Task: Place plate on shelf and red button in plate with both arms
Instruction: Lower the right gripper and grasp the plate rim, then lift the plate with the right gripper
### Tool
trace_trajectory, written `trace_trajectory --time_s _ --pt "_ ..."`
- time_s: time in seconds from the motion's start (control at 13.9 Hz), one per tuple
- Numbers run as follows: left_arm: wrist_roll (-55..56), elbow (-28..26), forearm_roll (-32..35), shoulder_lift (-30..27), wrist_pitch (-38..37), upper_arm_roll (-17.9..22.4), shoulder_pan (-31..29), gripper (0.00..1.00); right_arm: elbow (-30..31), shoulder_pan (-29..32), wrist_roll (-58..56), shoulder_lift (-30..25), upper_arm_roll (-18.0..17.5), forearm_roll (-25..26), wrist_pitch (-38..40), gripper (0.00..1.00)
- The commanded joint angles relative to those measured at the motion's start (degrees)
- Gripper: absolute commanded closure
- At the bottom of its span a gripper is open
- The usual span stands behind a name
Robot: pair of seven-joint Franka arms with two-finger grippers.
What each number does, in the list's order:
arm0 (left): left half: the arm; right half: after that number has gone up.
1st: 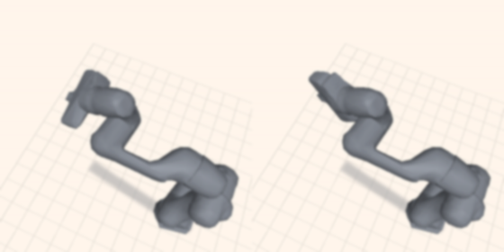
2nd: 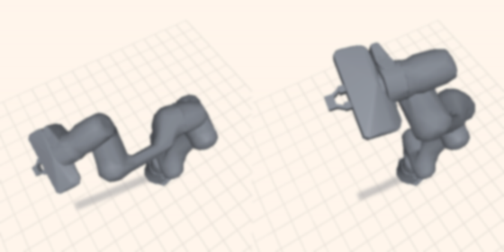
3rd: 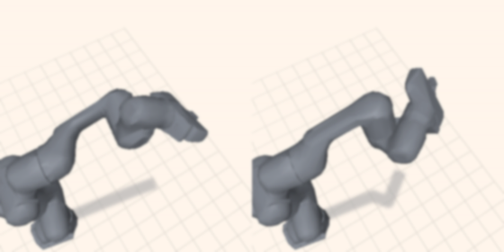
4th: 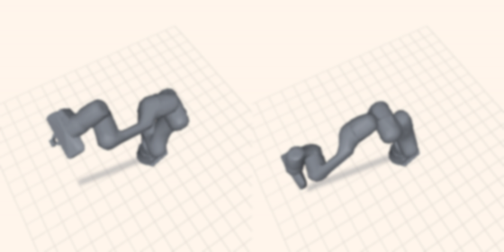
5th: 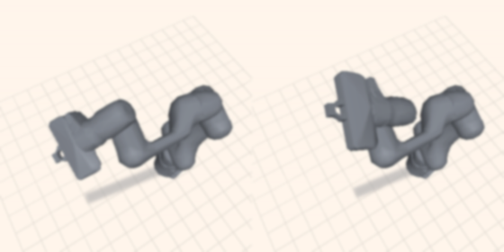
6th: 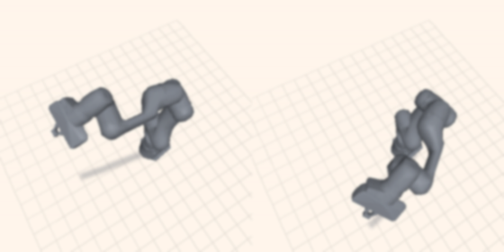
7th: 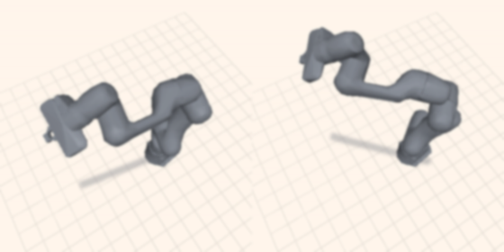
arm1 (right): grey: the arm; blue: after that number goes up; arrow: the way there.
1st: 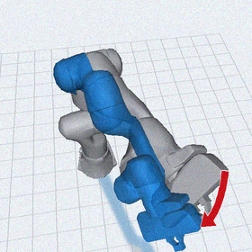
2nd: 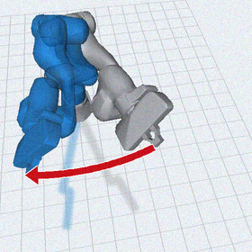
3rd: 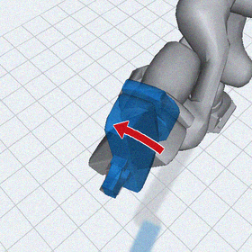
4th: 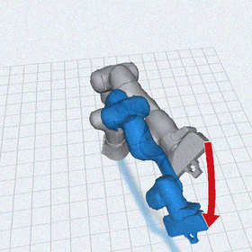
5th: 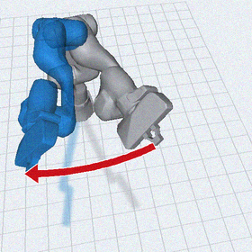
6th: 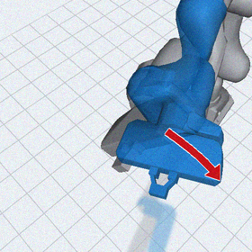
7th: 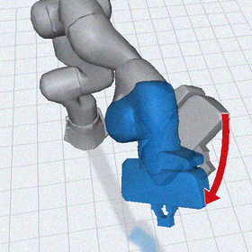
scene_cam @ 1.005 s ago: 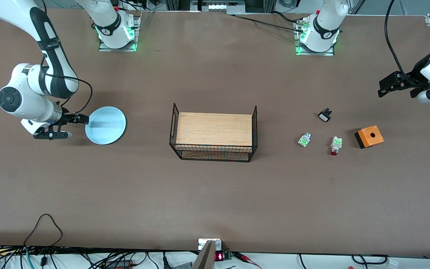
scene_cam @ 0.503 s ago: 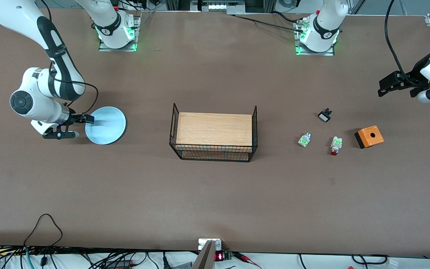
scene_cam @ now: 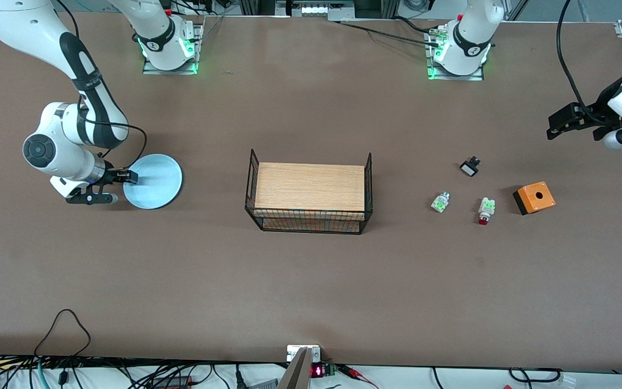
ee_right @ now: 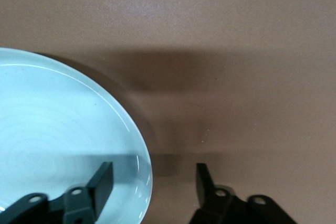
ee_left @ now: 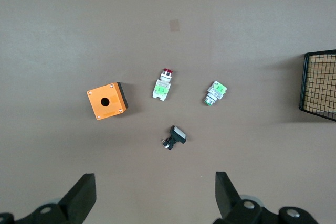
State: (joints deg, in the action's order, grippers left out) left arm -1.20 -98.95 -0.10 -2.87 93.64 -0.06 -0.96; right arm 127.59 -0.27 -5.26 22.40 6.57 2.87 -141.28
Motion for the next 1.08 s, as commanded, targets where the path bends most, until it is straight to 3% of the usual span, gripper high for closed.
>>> trace_trajectory --time_s 0.0,0.07,0.14,0.36,0.57,0.79,1.01 --pt "0.32 0.86 0.72 0.05 -1.00 -0.20 -0.19 0.00 0.47 0.01 0.07 0.19 -0.42 0.21 -0.40 0.90" --pt "0.32 0.86 0.72 0.05 -1.09 -0.20 -0.19 0.00 0.38 -0.08 0.07 0.28 -0.42 0.21 -0.22 0.98" --pt "0.32 0.86 0.72 0.05 -1.09 -0.20 -0.19 0.00 0.38 -0.43 0.07 0.37 -0.42 0.21 0.21 1.00" --pt "0.23 0.86 0.72 0.05 -1.00 -0.11 -0.27 0.00 -0.06 -0.96 0.51 -0.85 -0.51 0.12 2.58 1.00" --pt "0.23 0.86 0.72 0.05 -1.00 -0.11 -0.27 0.00 -2.17 -0.79 0.51 -5.41 -1.21 -0.06 9.86 1.00" --pt "0.23 0.86 0.72 0.05 -1.00 -0.11 -0.19 0.00 -8.46 -0.87 0.42 -11.56 -2.27 -2.15 23.27 1.00" --pt "0.23 0.86 0.72 0.05 -1.00 -0.20 -0.19 0.00 -16.21 -0.96 1.12 -14.04 -3.49 -4.80 34.28 1.00"
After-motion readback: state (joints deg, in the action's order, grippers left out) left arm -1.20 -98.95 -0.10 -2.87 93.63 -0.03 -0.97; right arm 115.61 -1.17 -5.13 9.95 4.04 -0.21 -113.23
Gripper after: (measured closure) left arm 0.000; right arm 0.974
